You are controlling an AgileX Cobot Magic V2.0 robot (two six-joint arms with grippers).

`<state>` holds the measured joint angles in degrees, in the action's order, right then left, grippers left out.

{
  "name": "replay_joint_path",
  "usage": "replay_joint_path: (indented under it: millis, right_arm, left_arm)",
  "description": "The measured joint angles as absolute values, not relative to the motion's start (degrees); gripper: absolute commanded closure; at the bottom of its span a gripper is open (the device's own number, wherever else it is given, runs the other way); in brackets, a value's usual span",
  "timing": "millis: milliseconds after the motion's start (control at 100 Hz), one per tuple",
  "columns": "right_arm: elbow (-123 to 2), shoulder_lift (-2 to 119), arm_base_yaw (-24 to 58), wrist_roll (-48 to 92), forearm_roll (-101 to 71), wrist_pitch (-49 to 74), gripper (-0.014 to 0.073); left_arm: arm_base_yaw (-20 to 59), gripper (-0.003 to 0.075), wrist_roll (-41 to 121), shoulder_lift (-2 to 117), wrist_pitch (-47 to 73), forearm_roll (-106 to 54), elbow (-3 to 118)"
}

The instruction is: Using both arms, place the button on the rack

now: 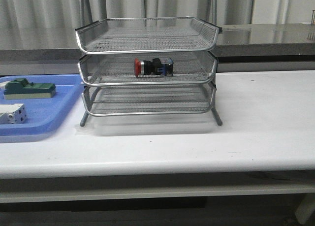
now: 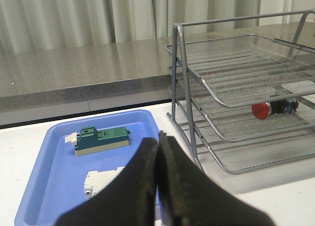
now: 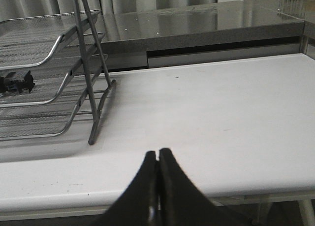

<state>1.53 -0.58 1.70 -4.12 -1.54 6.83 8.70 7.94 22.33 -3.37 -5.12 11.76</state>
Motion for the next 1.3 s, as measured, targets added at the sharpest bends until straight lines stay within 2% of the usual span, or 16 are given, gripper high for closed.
replay_joint_path:
  millis: [180,430,690,840,1080,1300]
  right_arm:
    - [1.5,-0.6,1.7,-4.1,-1.5,6.8,0.0653]
    - [1.5,-0.6,1.7,-4.1,-1.5,6.8,0.0653]
    - [1.5,-0.6,1.7,-4.1,-1.5,6.8,0.0653]
    - [1.5,-0.7,1.7,-4.1,-1.5,6.7,0.0653]
    - [1.5,-0.7,1.7,-4.1,-1.5,6.7,0.0653]
    - [1.5,-0.7,1.7,-4.1,-1.5,6.7,0.0653]
  left_arm:
    - [7.8,0.0741,7.9,18.7,-1.8,-5.1,11.8]
    - [3.4,0.0741,7.9,9.3,7.2,-3.2,11.3]
    - [2.4,0.0741,3.3,-0.1,8.7,-2.2,4.1]
    - [2.4,0.0741,-1.3,-0.2,7.8,0.0,0.0]
    - [2.4,0.0741,-4.1,-0.2,0.7,2.4,0.0]
    - [2.4,0.0741,-4.2,-0.2,0.0,2.7,0.0]
